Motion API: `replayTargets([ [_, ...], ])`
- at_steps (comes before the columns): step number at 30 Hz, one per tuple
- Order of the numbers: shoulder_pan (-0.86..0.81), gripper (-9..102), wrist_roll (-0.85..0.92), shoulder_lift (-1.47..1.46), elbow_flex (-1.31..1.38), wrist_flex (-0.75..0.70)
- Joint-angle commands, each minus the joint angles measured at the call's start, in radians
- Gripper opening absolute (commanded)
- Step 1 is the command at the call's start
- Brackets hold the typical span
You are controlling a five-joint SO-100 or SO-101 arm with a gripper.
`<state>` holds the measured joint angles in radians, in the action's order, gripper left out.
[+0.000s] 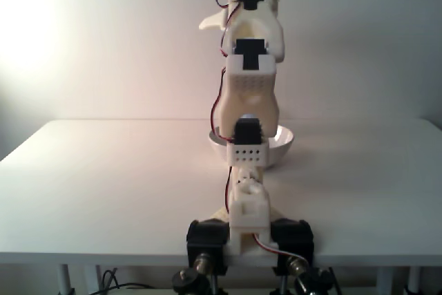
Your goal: Grasp a skyblue doll and put it into the bowl.
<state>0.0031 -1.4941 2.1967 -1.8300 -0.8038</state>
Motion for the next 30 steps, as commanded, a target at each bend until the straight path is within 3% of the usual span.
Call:
replayTargets([
  [1, 0.0, 61, 0.006, -0.179, 0.175, 0.014],
  [19, -0.064, 61, 0.008, -1.032, 0.917, 0.014],
  [30, -0.057, 61, 0.008, -1.341, 1.06, 0.014],
])
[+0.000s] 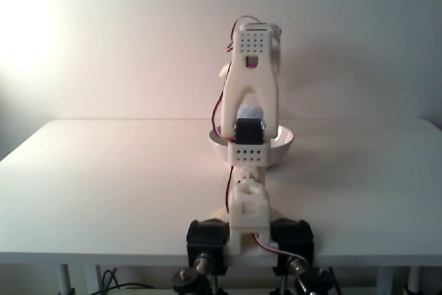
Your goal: Grasp a skyblue doll and put it into the bowl.
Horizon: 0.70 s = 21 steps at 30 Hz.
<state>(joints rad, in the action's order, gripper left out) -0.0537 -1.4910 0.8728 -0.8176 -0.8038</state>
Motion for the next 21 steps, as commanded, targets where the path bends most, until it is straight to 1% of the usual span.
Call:
replayTargets([
  [1, 0.002, 61, 0.005, -0.029, 0.048, 0.014],
  [21, 0.003, 61, 0.005, -0.244, 0.048, 0.029],
])
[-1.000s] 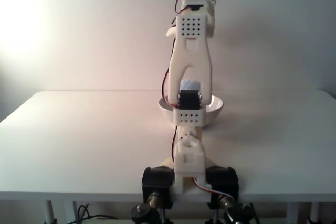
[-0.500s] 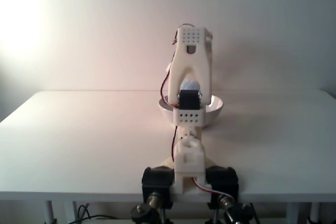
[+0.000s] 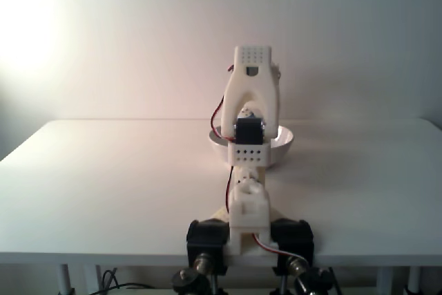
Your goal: Grasp a skyblue doll and put it into the bowl.
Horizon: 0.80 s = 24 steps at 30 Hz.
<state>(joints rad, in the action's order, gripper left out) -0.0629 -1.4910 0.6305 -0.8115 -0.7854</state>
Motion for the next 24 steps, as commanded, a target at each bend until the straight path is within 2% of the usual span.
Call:
replayTargets([
  [1, 0.012, 61, 0.005, -0.008, 0.041, 0.011],
  [10, -0.002, 61, 0.003, -0.029, 0.041, 0.012],
  [13, -0.011, 57, -0.009, -0.044, 0.041, 0.012],
  [24, -0.021, 8, 0.003, -0.031, 0.04, 0.011],
])
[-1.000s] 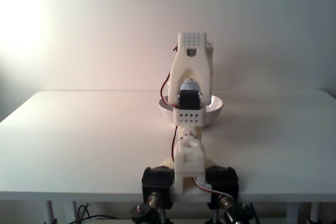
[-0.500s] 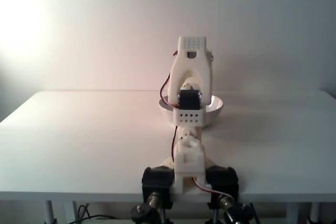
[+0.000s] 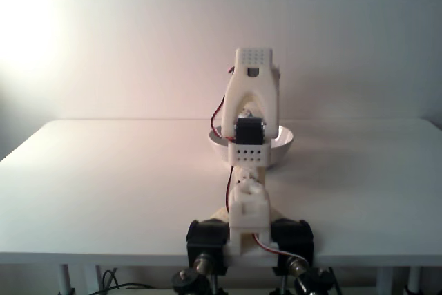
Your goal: Grasp a skyblue doll and put it into the bowl.
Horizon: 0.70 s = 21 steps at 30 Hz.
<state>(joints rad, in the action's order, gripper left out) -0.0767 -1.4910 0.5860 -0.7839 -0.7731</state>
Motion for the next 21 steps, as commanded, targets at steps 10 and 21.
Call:
replayTargets([
  [10, -0.006, 0, 0.002, 0.153, 0.015, -0.002],
  [21, 0.003, 0, 0.005, 0.39, -0.002, -0.018],
])
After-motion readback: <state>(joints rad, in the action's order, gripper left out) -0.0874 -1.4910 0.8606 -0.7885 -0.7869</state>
